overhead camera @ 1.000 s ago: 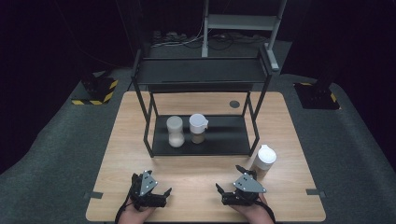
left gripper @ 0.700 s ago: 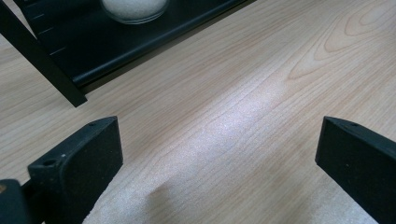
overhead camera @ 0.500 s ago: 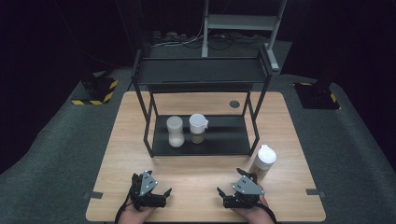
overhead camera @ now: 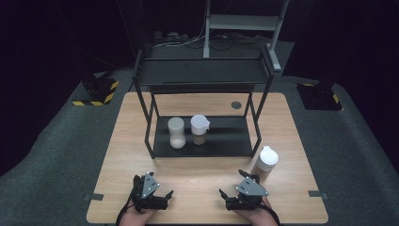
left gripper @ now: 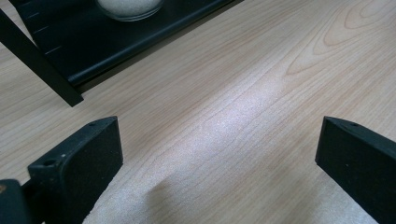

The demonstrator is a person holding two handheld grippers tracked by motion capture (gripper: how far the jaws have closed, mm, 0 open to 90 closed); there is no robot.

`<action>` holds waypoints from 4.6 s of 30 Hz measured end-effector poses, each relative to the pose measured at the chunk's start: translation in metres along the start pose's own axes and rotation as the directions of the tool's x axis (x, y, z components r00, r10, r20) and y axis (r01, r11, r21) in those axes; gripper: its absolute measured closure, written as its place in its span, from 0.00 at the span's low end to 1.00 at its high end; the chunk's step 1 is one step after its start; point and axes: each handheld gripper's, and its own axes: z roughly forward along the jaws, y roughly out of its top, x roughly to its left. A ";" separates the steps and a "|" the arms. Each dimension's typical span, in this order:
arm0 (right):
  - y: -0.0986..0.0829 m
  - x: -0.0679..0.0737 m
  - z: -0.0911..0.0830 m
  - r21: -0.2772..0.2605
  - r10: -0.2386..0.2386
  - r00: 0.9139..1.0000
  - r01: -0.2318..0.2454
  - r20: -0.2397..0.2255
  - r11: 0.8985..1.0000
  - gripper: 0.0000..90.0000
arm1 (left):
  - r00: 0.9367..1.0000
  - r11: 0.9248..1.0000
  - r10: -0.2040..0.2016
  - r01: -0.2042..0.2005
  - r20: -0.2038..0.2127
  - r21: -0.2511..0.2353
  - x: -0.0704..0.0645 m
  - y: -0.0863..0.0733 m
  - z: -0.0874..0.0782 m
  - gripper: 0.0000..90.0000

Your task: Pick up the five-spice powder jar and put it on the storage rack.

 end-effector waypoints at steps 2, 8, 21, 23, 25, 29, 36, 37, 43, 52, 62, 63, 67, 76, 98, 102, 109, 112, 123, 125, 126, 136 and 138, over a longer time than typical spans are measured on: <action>0.000 -0.001 0.000 -0.003 0.000 1.000 0.000 0.001 1.000 0.00 | 1.000 1.000 0.005 -0.005 0.000 0.004 0.000 0.000 0.000 0.01; 0.002 -0.003 -0.005 -0.036 0.022 1.000 -0.023 -0.015 0.999 0.00 | 1.000 1.000 0.023 -0.023 -0.002 0.017 -0.002 0.001 0.001 0.01; 0.015 -0.001 -0.019 -0.094 0.037 0.998 -0.041 -0.041 0.995 0.00 | 1.000 0.999 0.030 -0.030 -0.004 0.020 -0.003 0.001 0.002 0.01; 0.018 -0.001 -0.022 -0.101 0.036 0.999 -0.040 -0.041 0.994 0.00 | 1.000 0.999 0.030 -0.030 -0.003 0.020 -0.003 0.001 0.002 0.01; 0.019 0.000 -0.023 -0.106 0.037 0.998 -0.041 -0.040 0.994 0.00 | 1.000 0.999 0.031 -0.031 -0.003 0.020 -0.003 0.001 0.002 0.01; 0.023 -0.001 -0.029 -0.123 0.043 0.998 -0.047 -0.041 0.991 0.00 | 0.999 0.999 0.033 -0.033 -0.005 0.020 -0.003 0.001 0.002 0.01; 0.029 -0.004 -0.038 -0.146 0.051 0.998 -0.056 -0.037 0.988 0.00 | 0.999 0.999 0.037 -0.037 -0.006 0.024 -0.003 0.001 0.002 0.01; 0.030 -0.004 -0.039 -0.150 0.054 0.998 -0.059 -0.036 0.987 0.00 | 0.999 0.999 0.037 -0.037 -0.006 0.024 -0.003 0.001 0.002 0.01; 0.034 -0.007 -0.045 -0.169 0.064 0.997 -0.069 -0.030 0.983 0.00 | 0.999 0.999 0.037 -0.037 -0.004 0.024 -0.003 0.001 0.002 0.01; 0.038 -0.012 -0.052 -0.193 0.066 0.997 -0.070 -0.026 0.979 0.00 | 0.999 0.999 0.038 -0.038 -0.003 0.025 -0.004 0.001 0.002 0.01; 0.042 -0.024 -0.064 -0.207 0.104 0.995 -0.101 0.006 0.973 0.00 | 0.999 0.999 0.039 -0.039 -0.003 0.025 -0.004 0.001 0.002 0.01; 0.042 -0.027 -0.066 -0.207 0.107 0.994 -0.101 0.017 0.973 0.00 | 0.999 0.999 0.039 -0.039 -0.004 0.025 -0.004 0.001 0.002 0.01; 0.042 -0.032 -0.070 -0.209 0.107 0.994 -0.098 0.032 0.973 0.00 | 0.999 0.999 0.039 -0.039 -0.003 0.025 -0.004 0.001 0.002 0.01; 0.041 -0.047 -0.079 -0.212 0.132 0.989 -0.114 0.072 0.971 0.00 | 0.999 0.999 0.038 -0.038 -0.003 0.025 -0.004 0.001 0.002 0.01; 0.028 -0.078 -0.085 -0.198 0.168 0.970 -0.133 0.173 0.971 0.00 | 0.999 0.999 0.040 -0.040 0.002 0.028 -0.003 0.001 0.003 0.01; 0.024 -0.082 -0.084 -0.192 0.172 0.967 -0.136 0.188 0.972 0.00 | 0.999 0.999 0.042 -0.042 0.002 0.027 -0.004 0.001 0.003 0.01; 0.018 -0.086 -0.080 -0.193 0.179 0.963 -0.140 0.200 0.971 0.00 | 0.999 0.999 0.043 -0.043 0.002 0.028 -0.004 0.001 0.003 0.01; 0.015 -0.087 -0.078 -0.193 0.187 0.961 -0.148 0.202 0.970 0.00 | 0.999 0.999 0.044 -0.044 0.002 0.028 -0.004 0.001 0.003 0.01; 0.001 -0.091 -0.065 -0.186 0.204 0.956 -0.165 0.212 0.969 0.00 | 0.999 0.999 0.045 -0.045 0.001 0.029 -0.004 0.002 0.003 0.01; -0.001 -0.092 -0.063 -0.187 0.207 0.954 -0.167 0.218 0.968 0.00 | 0.999 0.999 0.045 -0.045 0.001 0.029 -0.004 0.002 0.003 0.01; -0.003 -0.092 -0.062 -0.188 0.211 0.952 -0.171 0.219 0.967 0.00 | 0.999 0.999 0.046 -0.046 0.001 0.029 -0.004 0.002 0.003 0.01; -0.012 -0.095 -0.053 -0.169 0.224 0.946 -0.187 0.234 0.968 0.00 | 0.999 0.998 0.048 -0.048 0.000 0.032 -0.004 0.002 0.003 0.01; -0.015 -0.097 -0.050 -0.169 0.238 0.944 -0.202 0.230 0.965 0.00 | 0.999 0.998 0.048 -0.048 0.000 0.032 -0.004 0.002 0.003 0.01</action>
